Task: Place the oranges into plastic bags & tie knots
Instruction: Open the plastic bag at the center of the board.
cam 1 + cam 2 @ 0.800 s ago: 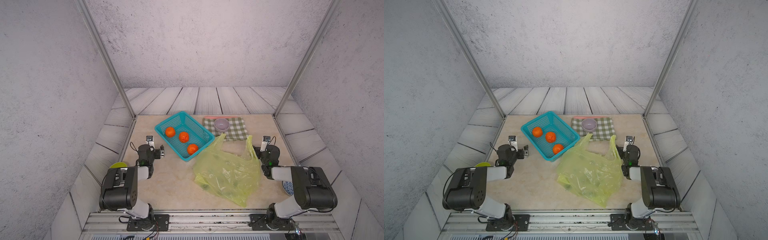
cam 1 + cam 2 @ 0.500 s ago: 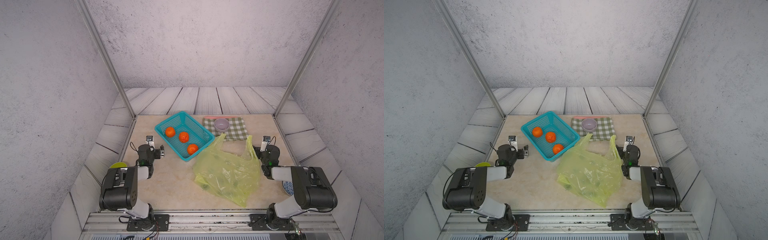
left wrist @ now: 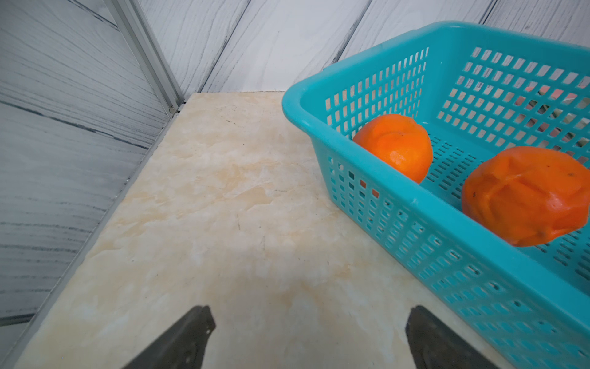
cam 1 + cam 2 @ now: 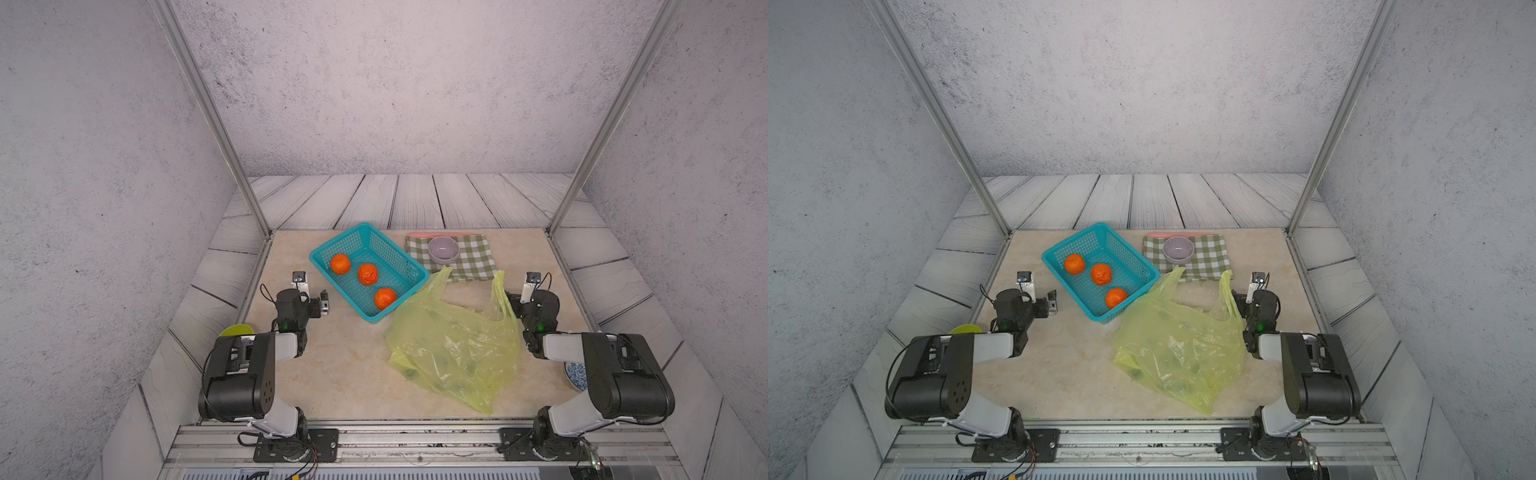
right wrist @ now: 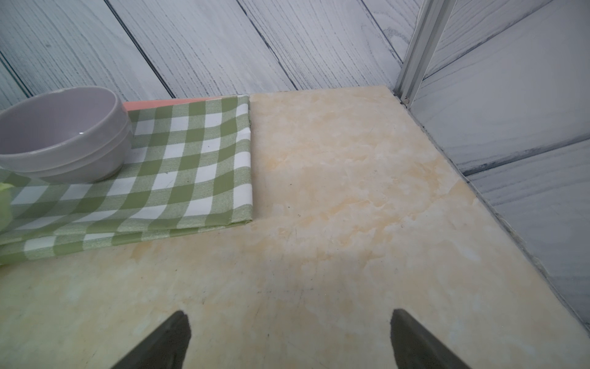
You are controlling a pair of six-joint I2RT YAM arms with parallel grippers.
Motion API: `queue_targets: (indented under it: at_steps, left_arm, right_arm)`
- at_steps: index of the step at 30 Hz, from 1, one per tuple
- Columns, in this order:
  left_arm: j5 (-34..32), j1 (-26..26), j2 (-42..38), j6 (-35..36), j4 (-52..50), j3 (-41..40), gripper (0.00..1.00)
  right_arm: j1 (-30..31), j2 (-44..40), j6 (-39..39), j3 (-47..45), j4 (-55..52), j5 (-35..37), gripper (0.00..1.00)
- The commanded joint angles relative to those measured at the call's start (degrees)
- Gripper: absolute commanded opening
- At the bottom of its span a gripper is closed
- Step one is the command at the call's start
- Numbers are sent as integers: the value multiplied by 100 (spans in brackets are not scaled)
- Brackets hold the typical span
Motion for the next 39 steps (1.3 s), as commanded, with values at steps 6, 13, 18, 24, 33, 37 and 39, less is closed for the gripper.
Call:
queue_targets:
  at_steps: [6, 13, 18, 24, 33, 37, 39]
  left_arm:
    - [-547, 289, -1378, -544, -2478, 834, 100]
    - [797, 139, -2270, 1045, -5906, 2729, 100]
    - [759, -1316, -1976, 1498, -7037, 3676, 97]
    - [853, -2680, -589, 1370, -7931, 5154, 96]
    - [1037, -3388, 416, 978, -7931, 6243, 89]
    - [1179, -3532, 487, 748, -7806, 6522, 88]
    - [1309, -3540, 496, 518, -7651, 6685, 87]
  right_arm:
    - [-82, -1229, 327, 2102, -4509, 631, 99]
    - [-49, -1235, -921, 3801, -7356, -1117, 99]
    - [297, -747, -736, 4036, -7900, -1710, 99]
    - [297, 657, -137, 4470, -8151, -1192, 96]
    - [257, 1133, -172, 5312, -8434, -1356, 17]
    - [170, -264, -956, 5668, -8439, -1603, 4]
    - [166, -974, -1184, 5788, -8357, -2019, 4]
